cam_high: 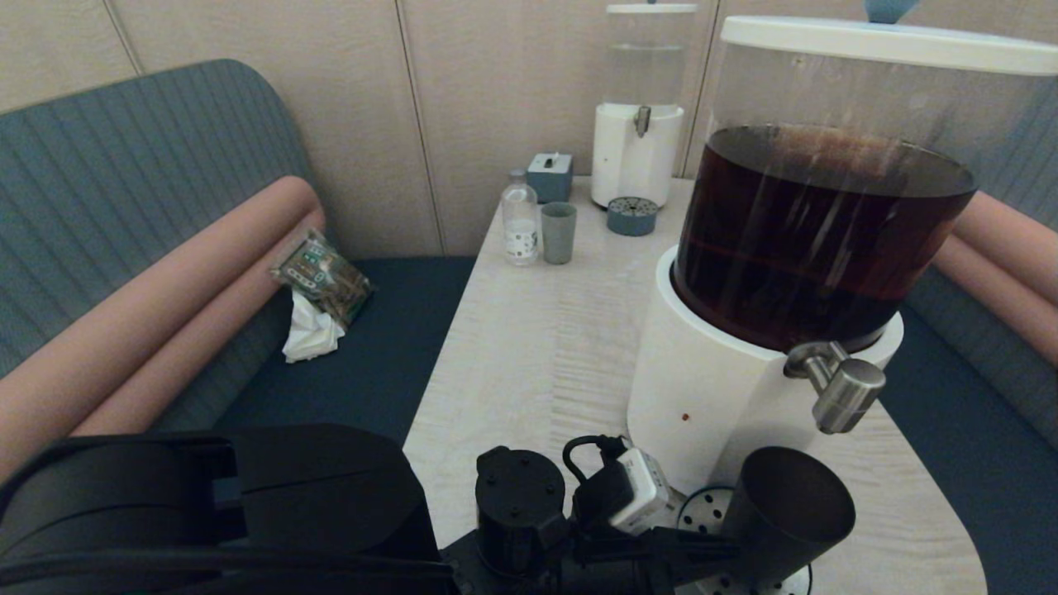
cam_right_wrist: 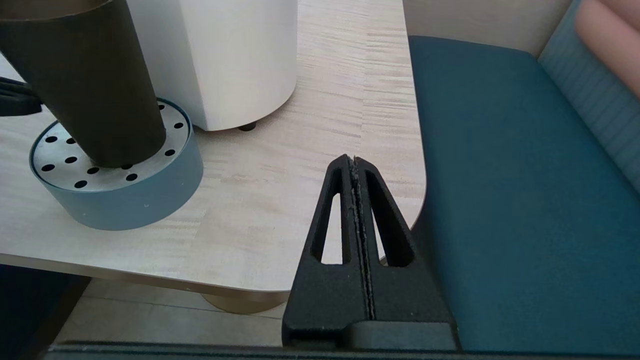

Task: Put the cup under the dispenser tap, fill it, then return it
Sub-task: Turn on the faucet

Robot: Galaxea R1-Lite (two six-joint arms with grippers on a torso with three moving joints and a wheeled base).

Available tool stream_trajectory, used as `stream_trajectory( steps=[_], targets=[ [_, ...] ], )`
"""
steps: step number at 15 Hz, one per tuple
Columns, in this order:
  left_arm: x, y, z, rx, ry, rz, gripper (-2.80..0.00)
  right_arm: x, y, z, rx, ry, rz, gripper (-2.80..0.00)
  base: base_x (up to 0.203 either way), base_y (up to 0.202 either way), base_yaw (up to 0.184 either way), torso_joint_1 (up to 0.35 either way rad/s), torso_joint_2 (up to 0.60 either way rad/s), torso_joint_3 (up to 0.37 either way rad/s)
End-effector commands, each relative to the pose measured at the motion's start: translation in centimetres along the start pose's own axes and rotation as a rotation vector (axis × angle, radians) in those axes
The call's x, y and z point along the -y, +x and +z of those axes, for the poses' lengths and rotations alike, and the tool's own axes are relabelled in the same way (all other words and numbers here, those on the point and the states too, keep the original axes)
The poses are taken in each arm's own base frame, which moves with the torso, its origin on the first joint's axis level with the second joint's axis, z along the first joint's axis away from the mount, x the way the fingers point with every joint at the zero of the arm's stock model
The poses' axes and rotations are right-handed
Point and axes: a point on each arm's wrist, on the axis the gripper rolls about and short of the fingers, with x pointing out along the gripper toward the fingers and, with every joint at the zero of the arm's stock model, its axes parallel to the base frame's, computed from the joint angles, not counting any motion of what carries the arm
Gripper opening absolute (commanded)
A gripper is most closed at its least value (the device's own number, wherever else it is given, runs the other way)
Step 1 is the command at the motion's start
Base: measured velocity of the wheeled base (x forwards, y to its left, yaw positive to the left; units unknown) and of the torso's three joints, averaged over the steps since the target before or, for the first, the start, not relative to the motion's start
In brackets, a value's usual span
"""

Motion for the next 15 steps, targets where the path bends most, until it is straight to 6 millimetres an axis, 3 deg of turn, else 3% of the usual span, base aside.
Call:
stream_trajectory(
  steps=[1,15],
  targets=[
    [-0.07,0.20,-0.20,0.004,0.002,-0.005,-2.80,0.00,0.02,-0.08,-0.002,-0.001,0.000,-2.80,0.000,0.000,0.000,0.000,0.00,0.000],
    [-0.19,0.29,-0.20,0.007,-0.001,-0.004,-2.80,0.00,0.02,-0.08,-0.002,0.000,0.000,-2.80,0.000,0.000,0.000,0.000,0.00,0.000]
  ],
)
